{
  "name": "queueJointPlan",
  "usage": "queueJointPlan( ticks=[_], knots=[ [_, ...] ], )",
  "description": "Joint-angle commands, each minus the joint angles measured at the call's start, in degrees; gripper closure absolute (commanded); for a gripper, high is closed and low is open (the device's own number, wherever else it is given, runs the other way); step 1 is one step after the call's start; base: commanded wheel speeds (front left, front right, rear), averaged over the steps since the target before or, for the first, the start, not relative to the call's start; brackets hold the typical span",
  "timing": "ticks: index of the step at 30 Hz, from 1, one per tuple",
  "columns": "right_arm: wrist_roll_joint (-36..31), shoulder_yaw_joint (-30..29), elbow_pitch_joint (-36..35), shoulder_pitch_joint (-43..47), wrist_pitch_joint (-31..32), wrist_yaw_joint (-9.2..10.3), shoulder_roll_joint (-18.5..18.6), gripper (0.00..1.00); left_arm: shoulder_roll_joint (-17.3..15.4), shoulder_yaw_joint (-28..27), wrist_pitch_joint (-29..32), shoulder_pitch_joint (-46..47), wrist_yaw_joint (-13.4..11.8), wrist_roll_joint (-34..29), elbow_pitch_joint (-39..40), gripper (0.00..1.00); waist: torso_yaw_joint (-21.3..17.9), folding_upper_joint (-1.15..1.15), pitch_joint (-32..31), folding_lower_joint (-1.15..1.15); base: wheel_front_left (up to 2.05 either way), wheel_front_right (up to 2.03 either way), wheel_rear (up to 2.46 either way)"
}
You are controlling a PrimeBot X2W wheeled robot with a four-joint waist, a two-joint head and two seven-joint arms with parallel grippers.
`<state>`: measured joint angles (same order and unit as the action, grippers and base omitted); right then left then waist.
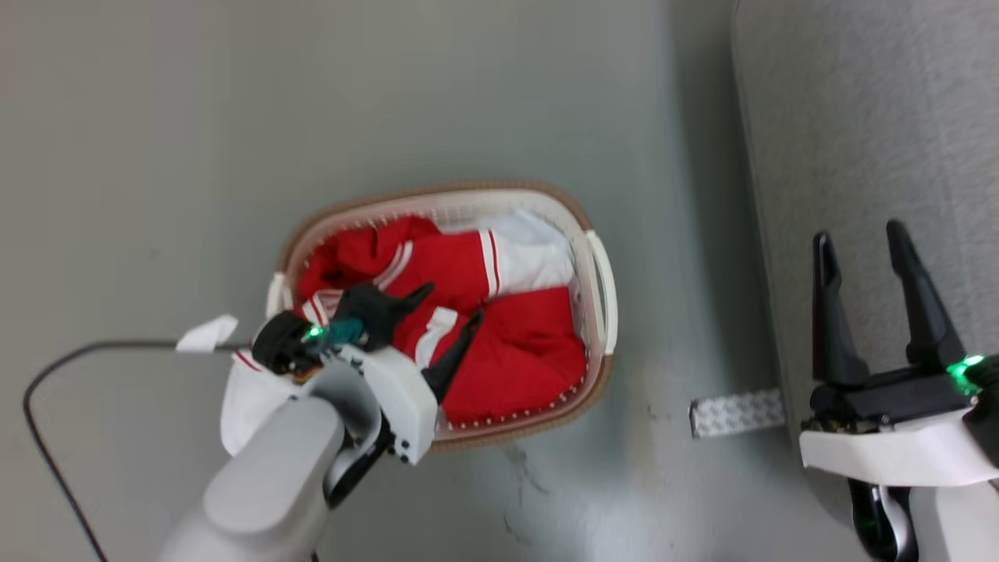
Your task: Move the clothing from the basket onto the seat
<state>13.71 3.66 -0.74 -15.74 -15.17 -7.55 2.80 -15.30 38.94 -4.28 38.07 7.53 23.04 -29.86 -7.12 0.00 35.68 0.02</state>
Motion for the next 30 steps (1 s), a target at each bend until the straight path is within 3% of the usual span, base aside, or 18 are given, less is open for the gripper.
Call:
queueJointPlan(
  ticks=[1,10,16,17,18,19,23,30],
  knots=[
    [-0.3,0.0,-1.0,-1.3,0.0,0.12,0.2,0.0,-0.1,0.3,1.5,2.0,-0.1,0.7,-1.9,0.0,-0.7,0.0,5.7,-0.02,0.0,0.0,0.0],
    [-0.9,0.9,-4.5,-3.2,0.0,0.12,0.2,0.0,1.7,4.3,7.9,7.7,-0.1,3.2,-12.4,0.0,-1.0,0.0,11.5,-0.02,0.0,0.0,0.0],
    [-1.3,1.3,-5.9,-3.2,0.0,0.12,0.2,0.0,2.4,7.3,7.0,9.8,-0.1,5.9,-15.9,0.0,-1.6,0.0,14.5,-0.02,0.0,0.0,0.0],
    [-1.3,1.3,-6.0,-3.1,0.0,0.12,0.1,0.0,2.6,7.9,6.2,10.3,-0.1,6.3,-16.1,0.26,-1.6,0.0,14.8,-0.02,0.0,0.0,0.0],
    [-1.4,1.2,-6.1,-2.9,0.0,0.12,0.2,0.0,2.7,8.6,5.2,10.6,-0.1,6.6,-16.3,0.82,-1.6,0.0,14.9,-0.02,0.0,0.0,0.0],
    [-1.6,1.0,-6.1,-2.7,0.0,0.12,0.2,0.0,2.8,9.2,4.2,10.9,-0.1,7.3,-16.5,1.0,-1.5,0.0,14.9,-0.02,0.0,0.0,0.0],
    [-2.2,0.6,-4.8,-1.5,0.0,0.12,0.1,0.0,3.4,11.6,0.4,10.5,-0.1,9.9,-17.4,1.0,-0.6,0.0,12.6,-0.02,0.0,0.0,0.0],
    [-2.0,0.1,-2.5,0.6,0.0,0.12,0.2,0.0,2.9,12.8,-6.9,7.7,-0.1,16.1,-15.8,1.0,0.4,0.0,2.9,-0.02,0.0,0.0,0.0]
  ],
)
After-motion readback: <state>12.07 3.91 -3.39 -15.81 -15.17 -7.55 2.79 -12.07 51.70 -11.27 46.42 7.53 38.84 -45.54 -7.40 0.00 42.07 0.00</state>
